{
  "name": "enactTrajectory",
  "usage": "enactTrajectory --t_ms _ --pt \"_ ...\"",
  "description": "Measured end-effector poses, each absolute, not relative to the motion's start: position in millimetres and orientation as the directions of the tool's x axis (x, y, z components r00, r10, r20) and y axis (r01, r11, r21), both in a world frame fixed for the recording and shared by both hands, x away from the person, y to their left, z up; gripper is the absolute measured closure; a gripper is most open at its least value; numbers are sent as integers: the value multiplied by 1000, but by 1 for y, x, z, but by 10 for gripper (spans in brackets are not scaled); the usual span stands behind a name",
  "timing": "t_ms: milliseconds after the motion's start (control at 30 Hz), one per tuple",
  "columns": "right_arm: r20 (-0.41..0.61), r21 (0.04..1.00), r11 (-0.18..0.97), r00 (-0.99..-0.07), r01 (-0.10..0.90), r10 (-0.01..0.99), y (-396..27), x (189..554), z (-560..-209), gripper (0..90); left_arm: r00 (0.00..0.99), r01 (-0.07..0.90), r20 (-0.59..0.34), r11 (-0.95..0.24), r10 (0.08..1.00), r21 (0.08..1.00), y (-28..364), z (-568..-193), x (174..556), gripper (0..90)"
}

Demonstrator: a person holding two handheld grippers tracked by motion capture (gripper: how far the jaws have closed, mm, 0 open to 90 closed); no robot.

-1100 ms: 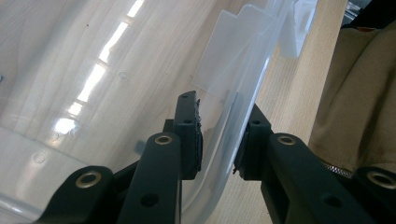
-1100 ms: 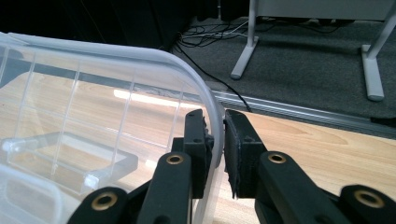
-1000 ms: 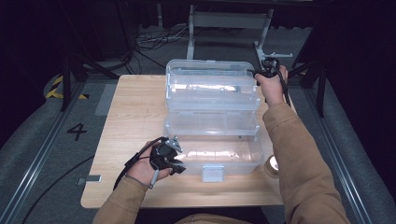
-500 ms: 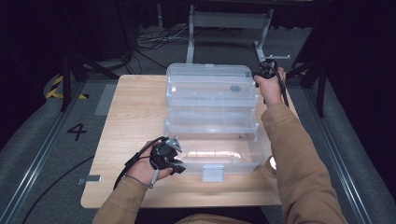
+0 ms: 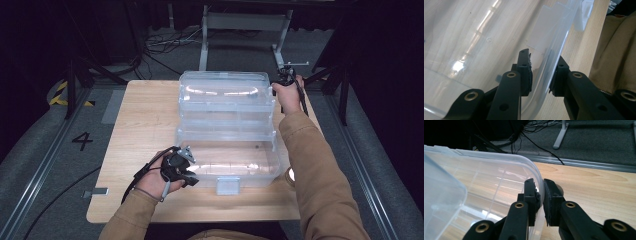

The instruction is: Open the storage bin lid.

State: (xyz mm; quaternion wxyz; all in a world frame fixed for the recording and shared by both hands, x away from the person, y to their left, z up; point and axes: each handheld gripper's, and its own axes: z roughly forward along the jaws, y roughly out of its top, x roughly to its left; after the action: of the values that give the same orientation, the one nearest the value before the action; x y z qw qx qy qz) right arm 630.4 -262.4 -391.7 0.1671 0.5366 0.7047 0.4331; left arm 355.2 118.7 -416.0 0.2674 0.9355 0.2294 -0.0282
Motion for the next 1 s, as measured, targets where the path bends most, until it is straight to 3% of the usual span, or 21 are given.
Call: enactTrajectory --t_ms 600,1000 --pt "255 783 27 -360 621 897 -263 632 -401 794 893 444 -176 -750 414 490 119 -416 355 742" --pt "221 812 43 -374 582 901 -275 616 -385 579 893 447 -193 -744 407 497 120 -416 357 741"
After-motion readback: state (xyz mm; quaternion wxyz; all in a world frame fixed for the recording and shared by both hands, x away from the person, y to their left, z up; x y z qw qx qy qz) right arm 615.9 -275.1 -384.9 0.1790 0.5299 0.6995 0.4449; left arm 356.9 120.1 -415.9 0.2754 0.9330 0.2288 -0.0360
